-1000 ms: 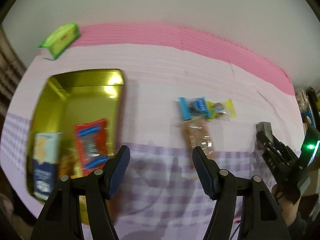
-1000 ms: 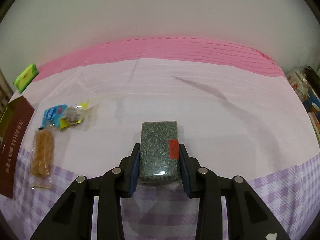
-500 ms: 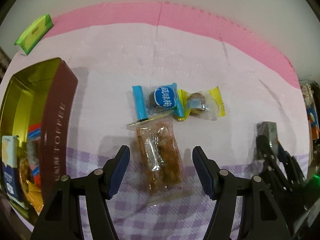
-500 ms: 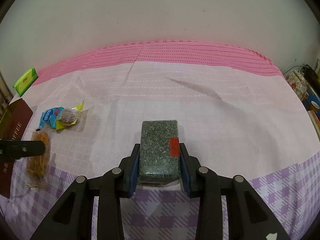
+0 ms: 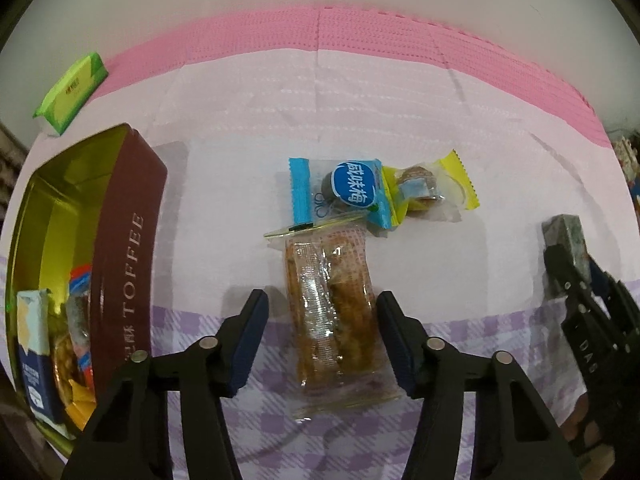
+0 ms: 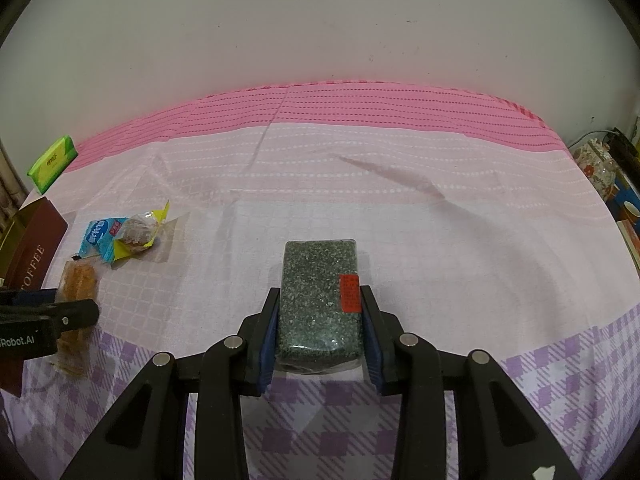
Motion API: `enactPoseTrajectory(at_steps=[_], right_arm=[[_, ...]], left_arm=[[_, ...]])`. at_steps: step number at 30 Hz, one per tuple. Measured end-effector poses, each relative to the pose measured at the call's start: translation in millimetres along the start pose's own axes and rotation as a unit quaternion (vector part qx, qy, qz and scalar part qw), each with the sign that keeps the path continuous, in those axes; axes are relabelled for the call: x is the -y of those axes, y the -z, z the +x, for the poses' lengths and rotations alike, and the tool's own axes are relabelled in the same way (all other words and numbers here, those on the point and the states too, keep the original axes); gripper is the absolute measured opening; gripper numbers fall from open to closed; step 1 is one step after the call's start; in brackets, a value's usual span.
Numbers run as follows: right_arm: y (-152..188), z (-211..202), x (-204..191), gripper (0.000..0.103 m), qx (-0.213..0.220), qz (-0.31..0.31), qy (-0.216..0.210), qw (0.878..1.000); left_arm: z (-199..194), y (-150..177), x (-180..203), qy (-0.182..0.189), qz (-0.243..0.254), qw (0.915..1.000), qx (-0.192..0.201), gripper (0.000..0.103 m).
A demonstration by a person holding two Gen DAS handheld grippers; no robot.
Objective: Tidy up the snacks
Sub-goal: 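Grasp the clear bar packet with the left gripper, then carry the clear bar packet into the gold tin and open the left gripper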
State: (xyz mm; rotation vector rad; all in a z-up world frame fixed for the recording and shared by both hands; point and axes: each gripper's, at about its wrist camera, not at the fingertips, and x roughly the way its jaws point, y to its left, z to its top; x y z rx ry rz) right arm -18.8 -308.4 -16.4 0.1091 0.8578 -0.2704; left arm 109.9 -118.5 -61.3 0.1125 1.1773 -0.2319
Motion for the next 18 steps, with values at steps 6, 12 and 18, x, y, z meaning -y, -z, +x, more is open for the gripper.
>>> enactPoseTrajectory(at_steps=[6, 12, 18], right_arm=[[-0.7, 0.2, 0.4, 0.035, 0.000, 0.000, 0.000, 1.000], [-1.1, 0.7, 0.1, 0.035, 0.000, 0.000, 0.000, 1.000], [-0.3, 0.3, -0.3, 0.035, 0.000, 0.001, 0.000, 1.000]], left_arm=[[-3.0, 2.8, -5.2, 0.006, 0.013, 0.9998, 0.015, 0.042], [-5.4, 5.1, -5.8, 0.006, 0.012, 0.9997, 0.018, 0.039], [-9.4, 10.3, -8.2, 0.006, 0.013, 0.9998, 0.016, 0.039]])
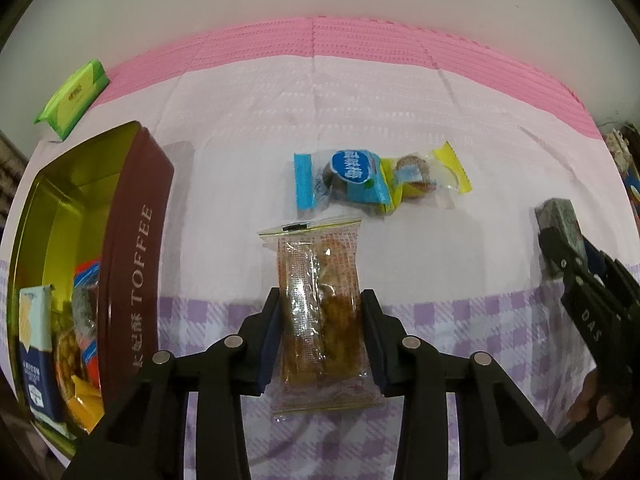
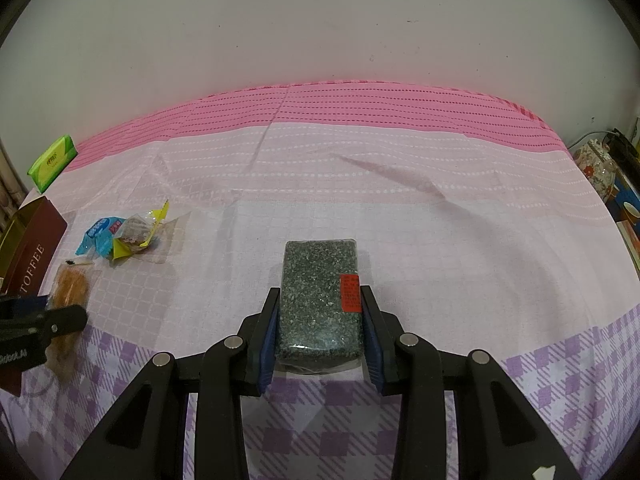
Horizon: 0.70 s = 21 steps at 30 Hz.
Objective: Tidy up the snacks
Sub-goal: 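Carry the clear bar packet into the gold tin and open the left gripper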
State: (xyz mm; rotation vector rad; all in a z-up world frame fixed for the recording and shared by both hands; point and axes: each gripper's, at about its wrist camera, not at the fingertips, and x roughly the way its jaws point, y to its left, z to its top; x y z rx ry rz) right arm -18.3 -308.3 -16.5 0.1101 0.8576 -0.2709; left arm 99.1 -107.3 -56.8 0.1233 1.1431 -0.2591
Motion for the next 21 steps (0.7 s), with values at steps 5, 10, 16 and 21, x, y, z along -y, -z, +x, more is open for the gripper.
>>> enactPoseTrajectory(at_steps=[5, 10, 16, 21], right_arm=[[0, 0, 0, 0.035, 0.000, 0.000, 0.000, 1.000], [1, 0, -1, 0.035, 0.000, 0.000, 0.000, 1.000], [1, 0, -1, 0.035, 0.000, 0.000, 0.001, 1.000], [1, 0, -2, 0.035, 0.000, 0.000, 0.001, 1.000]], left_arm=[[-3, 0, -3, 0.003, -0.002, 1.0000, -0.003, 0.039], [-14, 4, -9, 0.009, -0.004, 0.9999, 0.005, 0.039], [-34, 3, -17, 0.016, -0.011, 0.9996, 0.022, 0.039], [-52, 3, -23, 0.015, -0.011, 0.9991, 0.039, 0.039]])
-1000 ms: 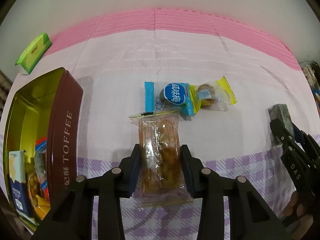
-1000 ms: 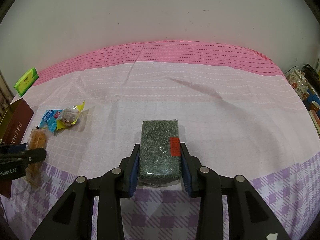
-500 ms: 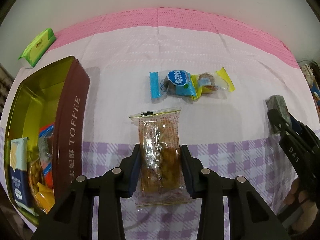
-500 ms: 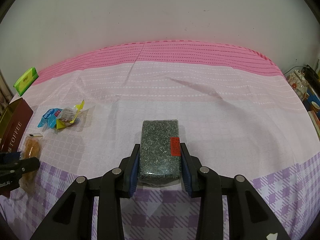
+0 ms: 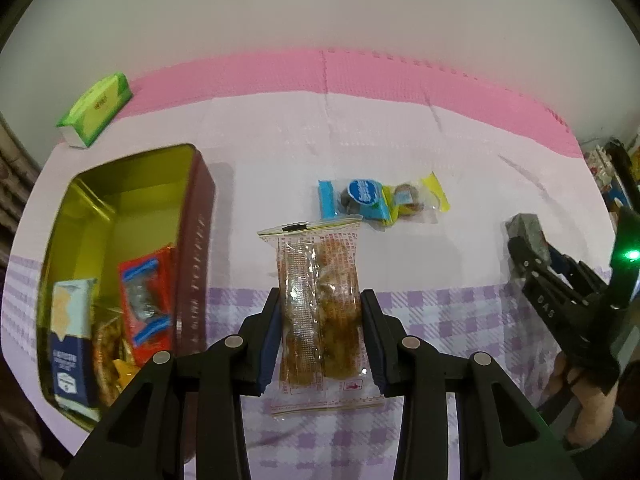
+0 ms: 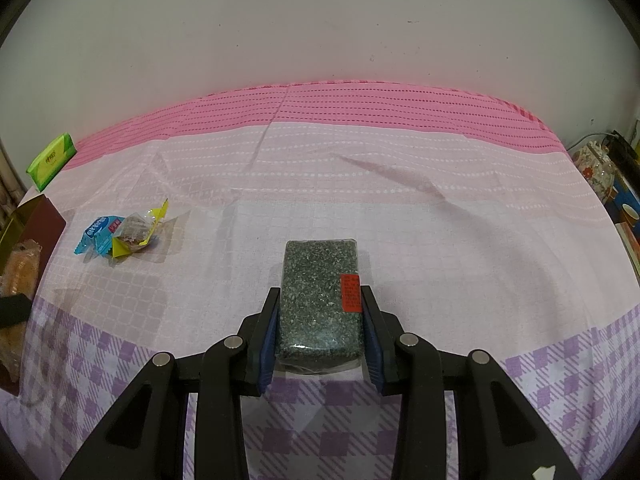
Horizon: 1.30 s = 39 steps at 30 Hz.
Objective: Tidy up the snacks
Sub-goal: 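Carry the clear bar packet into the gold tin and open the left gripper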
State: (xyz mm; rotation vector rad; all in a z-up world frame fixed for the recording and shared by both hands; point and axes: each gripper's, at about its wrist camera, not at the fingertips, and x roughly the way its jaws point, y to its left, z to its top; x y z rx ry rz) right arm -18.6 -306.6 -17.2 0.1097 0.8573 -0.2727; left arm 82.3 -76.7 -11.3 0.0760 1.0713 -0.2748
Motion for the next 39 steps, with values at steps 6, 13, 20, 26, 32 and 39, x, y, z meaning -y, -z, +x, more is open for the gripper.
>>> enactPoseTrajectory(at_steps=[6, 13, 20, 26, 32, 39], right_arm=[[-1, 0, 1, 0.035, 0.000, 0.000, 0.001, 1.000], [0, 0, 0, 0.035, 0.000, 0.000, 0.000, 1.000], [-2, 1, 1, 0.035, 0.000, -0.001, 0.001, 1.000], [-2, 1, 2, 0.035, 0.000, -0.001, 0.001, 1.000], [-2, 1, 2, 0.035, 0.000, -0.002, 0.002, 1.000], [-2, 1, 2, 0.035, 0.000, -0.002, 0.002, 1.000]], left_arm=[[-24, 0, -19, -0.010, -0.010, 0.9998, 0.015, 0.039], [-38, -1, -59, -0.043, -0.028, 0.9983, 0.027, 0.039], [-49, 3, -106, -0.079, -0.050, 0.9953, 0.027, 0.039], [-45, 11, -137, -0.099, -0.072, 0.9923, 0.020, 0.039], [-35, 18, -153, -0.112, -0.073, 0.9910, 0.005, 0.039], [-21, 26, -165, -0.123, -0.070, 0.9898, -0.013, 0.039]])
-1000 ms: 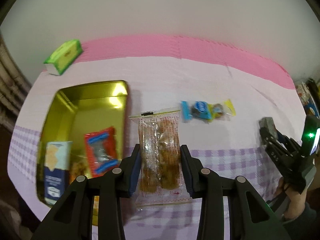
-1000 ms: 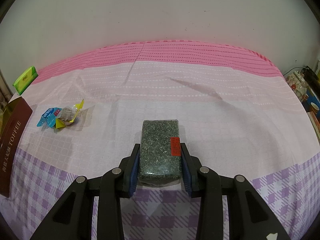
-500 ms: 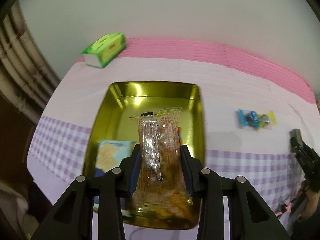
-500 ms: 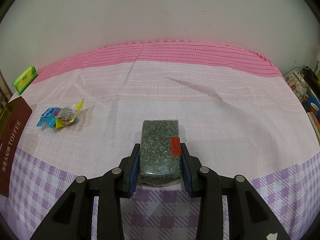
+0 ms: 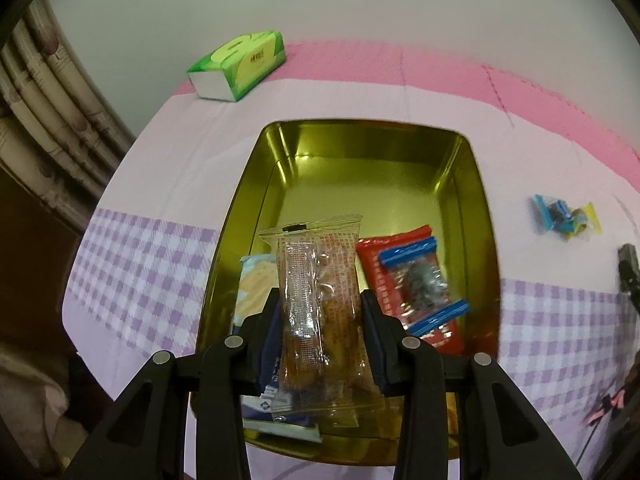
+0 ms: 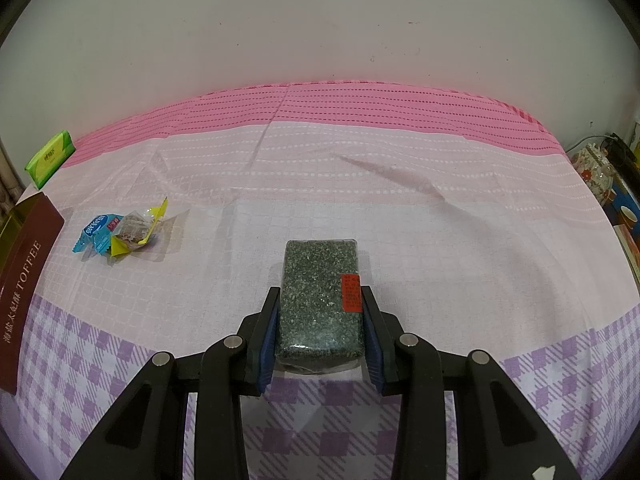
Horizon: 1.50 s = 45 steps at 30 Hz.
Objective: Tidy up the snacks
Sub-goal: 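Carry the clear bar packet into the gold tin and open the left gripper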
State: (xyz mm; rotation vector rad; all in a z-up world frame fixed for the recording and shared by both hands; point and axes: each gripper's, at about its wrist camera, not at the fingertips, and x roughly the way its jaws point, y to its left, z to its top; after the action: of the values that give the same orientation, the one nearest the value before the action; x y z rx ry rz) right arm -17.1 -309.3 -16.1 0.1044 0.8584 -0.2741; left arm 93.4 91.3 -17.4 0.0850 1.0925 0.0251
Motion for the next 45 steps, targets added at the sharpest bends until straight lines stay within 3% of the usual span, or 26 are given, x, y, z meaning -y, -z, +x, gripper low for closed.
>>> enactPoseTrajectory(at_steps=[9, 16, 25, 36, 45], right_arm=[[0, 0, 0, 0.035, 0.000, 0.000, 0.000, 1.000], [0, 0, 0, 0.035, 0.000, 0.000, 0.000, 1.000], [0, 0, -1, 0.035, 0.000, 0.000, 0.000, 1.000], [0, 1, 0, 0.035, 0.000, -0.001, 0.000, 1.000], [-1, 1, -1, 0.037, -0.001, -0.004, 0.008, 1.000]], left_arm=[[13, 4, -5, -0.013, 0.016, 0.9997, -0.009, 0.039], [14, 9, 4, -0.027, 0.058, 0.9979, -0.005, 0.039], [10, 11, 22, 0.003, 0.073, 0.9973, -0.009, 0.039], [17, 13, 33, -0.008, 0.082, 0.9965, -0.012, 0.039], [12, 9, 26, 0.011, 0.056, 0.9983, -0.016, 0.039]])
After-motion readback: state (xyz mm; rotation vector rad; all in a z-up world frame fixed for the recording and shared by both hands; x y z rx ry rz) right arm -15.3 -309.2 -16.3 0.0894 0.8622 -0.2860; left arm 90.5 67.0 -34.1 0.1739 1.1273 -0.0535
